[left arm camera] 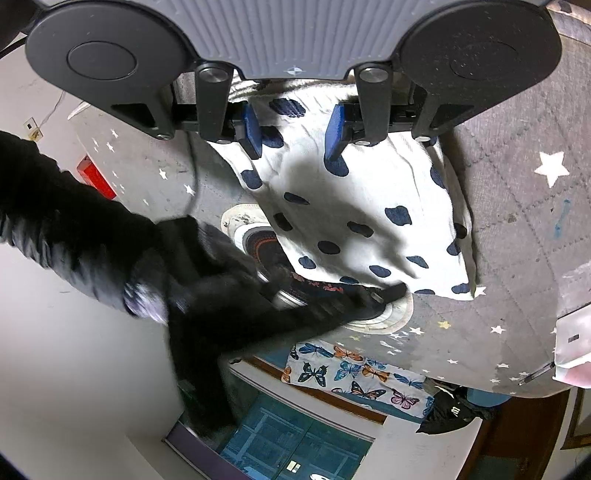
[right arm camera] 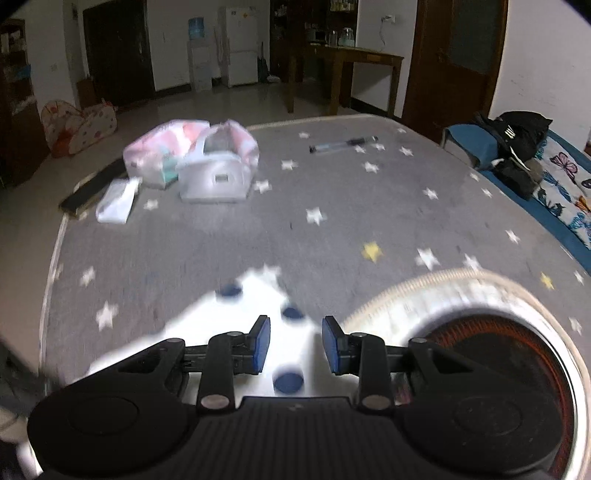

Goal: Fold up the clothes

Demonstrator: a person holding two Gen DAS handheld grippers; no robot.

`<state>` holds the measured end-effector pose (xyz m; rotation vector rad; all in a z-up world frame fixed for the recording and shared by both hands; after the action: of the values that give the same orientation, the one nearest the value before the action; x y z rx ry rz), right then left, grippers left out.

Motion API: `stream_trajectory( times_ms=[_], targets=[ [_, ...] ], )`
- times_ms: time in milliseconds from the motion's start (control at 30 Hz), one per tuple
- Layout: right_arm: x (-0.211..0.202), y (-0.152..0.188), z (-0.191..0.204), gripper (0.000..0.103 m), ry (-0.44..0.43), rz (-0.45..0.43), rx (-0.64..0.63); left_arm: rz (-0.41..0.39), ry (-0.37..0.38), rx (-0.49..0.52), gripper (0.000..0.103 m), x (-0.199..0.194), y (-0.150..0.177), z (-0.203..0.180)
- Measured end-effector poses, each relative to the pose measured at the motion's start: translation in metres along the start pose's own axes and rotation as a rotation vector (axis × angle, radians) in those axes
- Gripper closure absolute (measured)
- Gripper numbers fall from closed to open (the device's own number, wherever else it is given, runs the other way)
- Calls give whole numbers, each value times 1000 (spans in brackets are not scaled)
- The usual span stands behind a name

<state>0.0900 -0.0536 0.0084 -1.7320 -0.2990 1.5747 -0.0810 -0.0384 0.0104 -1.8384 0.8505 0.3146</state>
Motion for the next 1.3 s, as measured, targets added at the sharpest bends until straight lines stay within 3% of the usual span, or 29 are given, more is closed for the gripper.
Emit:
stream_trajectory(
  times_ms=[233,567,1000,1300],
  targets=[
    [-4,33,-10,73,35,6,44,9,-10,8,62,2,-1,2],
    [-9,25,-31,73,62,-54,114,-9,-33,18,60,-4,-6,-2],
    [-58,57,47,73,-72,-33,-58,-86,-121,-42,62,-12,-27,23],
    [-50,81,49,73,-47,-7,-47,-72,-148,-92,63,-7,-17,41]
  ],
)
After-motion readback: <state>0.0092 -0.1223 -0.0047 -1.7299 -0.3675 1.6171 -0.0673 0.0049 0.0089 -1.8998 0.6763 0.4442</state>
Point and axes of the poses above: each gripper's, at about its wrist camera, not at the fingertips, and x roughly the way its jaws point, z to its left, y to its underside, the point moved 6 cm from there along x, roughly the way its jaws point, and after that the axes turned 5 degrees about -y, right-handed, at the moved point
